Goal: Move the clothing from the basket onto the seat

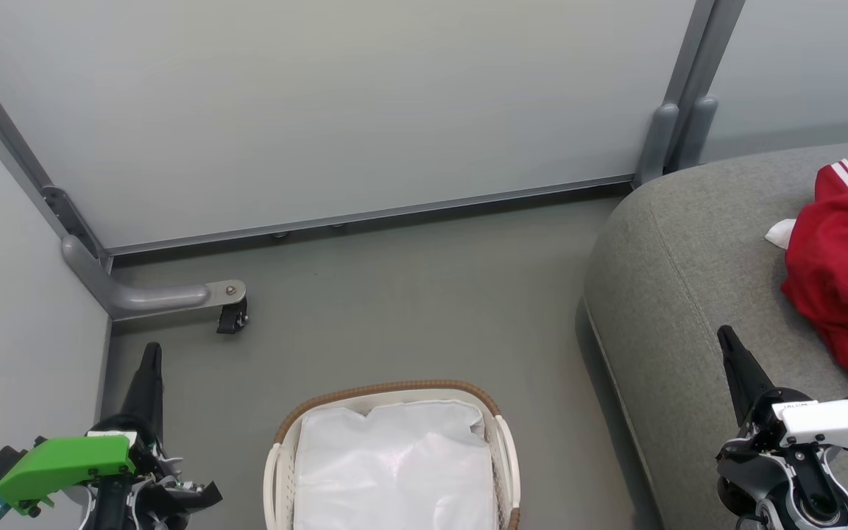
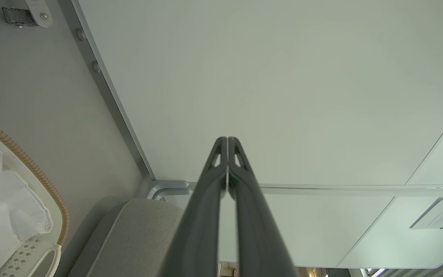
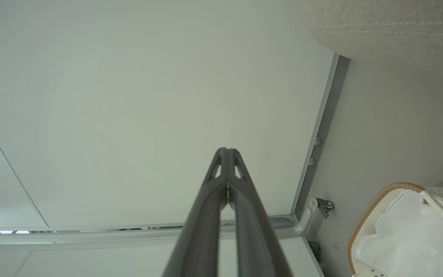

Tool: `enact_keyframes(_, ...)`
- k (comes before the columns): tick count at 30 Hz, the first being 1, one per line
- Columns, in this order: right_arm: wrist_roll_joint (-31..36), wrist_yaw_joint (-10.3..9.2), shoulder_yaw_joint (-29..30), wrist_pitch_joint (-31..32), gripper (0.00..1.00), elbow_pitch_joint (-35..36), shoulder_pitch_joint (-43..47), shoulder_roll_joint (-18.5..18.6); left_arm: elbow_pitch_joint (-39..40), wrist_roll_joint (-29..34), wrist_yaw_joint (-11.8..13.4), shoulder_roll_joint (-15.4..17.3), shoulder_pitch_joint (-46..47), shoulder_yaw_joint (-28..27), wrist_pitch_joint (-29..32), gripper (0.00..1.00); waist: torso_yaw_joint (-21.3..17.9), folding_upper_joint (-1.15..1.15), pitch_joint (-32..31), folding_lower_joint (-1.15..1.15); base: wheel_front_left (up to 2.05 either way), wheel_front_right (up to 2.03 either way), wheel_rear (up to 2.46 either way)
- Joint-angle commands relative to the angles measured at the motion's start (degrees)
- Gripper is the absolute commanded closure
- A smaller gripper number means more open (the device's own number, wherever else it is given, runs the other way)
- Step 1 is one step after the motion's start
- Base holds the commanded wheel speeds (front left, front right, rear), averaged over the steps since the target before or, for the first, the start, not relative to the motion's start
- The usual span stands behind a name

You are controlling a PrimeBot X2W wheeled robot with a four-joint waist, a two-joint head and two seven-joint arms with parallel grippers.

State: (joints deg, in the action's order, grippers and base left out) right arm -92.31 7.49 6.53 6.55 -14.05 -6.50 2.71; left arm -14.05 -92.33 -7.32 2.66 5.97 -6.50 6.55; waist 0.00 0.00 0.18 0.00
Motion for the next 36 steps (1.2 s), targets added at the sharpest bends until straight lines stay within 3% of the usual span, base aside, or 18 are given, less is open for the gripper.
enact_keyframes(1,-0.2,0.0,0.1,0.2,1.0,0.2,0.6,0.3,0.1,-0.2,-0.3,0.4,0.5,-0.1,0.2,1.0,0.0,0.0,0.0,0.0,0.0,0.0,0.0)
enact_keyframes(36,-0.2,0.0,0.1,0.2,1.0,0.2,0.6,0.3,0.1,-0.2,-0.3,0.4,0.5,-0.1,0.2,1.0,0.0,0.0,0.0,0.0,0.0,0.0,0.0)
